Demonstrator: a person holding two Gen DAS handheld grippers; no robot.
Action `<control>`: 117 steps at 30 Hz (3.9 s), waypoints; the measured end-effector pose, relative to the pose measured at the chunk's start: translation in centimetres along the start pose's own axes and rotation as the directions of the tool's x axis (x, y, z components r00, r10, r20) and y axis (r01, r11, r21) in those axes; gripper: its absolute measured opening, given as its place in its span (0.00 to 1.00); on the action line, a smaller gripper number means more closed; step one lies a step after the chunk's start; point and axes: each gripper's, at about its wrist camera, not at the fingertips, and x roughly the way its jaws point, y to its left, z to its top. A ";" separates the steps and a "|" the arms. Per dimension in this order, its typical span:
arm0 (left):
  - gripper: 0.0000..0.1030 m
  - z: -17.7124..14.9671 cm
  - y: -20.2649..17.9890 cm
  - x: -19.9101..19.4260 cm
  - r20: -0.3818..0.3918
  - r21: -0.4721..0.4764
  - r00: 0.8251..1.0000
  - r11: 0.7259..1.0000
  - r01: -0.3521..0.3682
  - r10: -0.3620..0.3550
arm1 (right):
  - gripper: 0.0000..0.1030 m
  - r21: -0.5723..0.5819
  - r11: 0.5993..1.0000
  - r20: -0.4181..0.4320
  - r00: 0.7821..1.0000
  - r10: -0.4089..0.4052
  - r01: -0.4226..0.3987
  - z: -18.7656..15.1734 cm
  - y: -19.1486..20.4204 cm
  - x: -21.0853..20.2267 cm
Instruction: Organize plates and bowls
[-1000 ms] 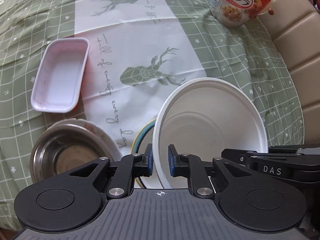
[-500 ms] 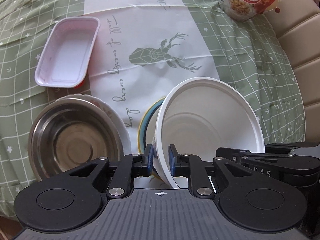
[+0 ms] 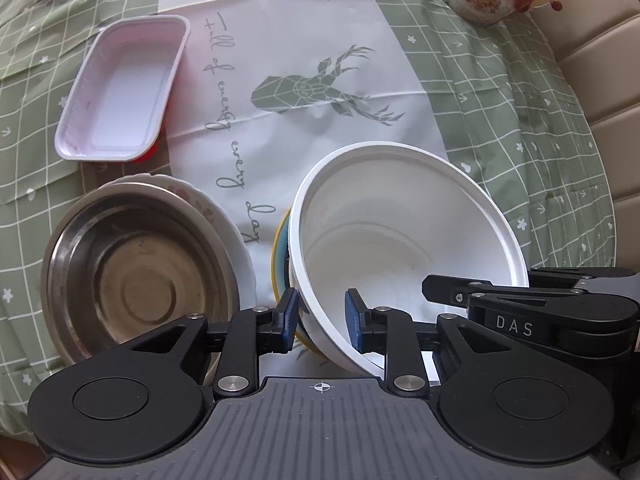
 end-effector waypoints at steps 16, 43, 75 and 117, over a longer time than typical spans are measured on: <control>0.17 0.0 1.1 1.0 0.015 -0.057 1.000 0.998 0.011 -0.011 | 0.22 -0.051 0.998 0.070 0.997 -0.040 0.043 0.0 0.7 -0.6; 0.22 -0.7 1.2 -0.1 0.067 -0.102 0.998 0.994 0.027 -0.020 | 0.28 -0.136 0.988 0.153 0.987 -0.057 0.079 -1.1 2.4 -1.8; 0.27 -0.4 1.3 0.8 0.056 -0.100 0.998 0.995 0.009 -0.003 | 0.45 0.005 0.984 0.086 0.980 -0.178 0.178 1.1 -2.3 1.1; 0.37 -4.0 12.1 -5.3 0.261 -0.367 0.960 0.910 0.192 -0.097 | 0.54 -0.178 0.982 0.314 0.950 -0.002 0.061 3.4 4.7 -4.6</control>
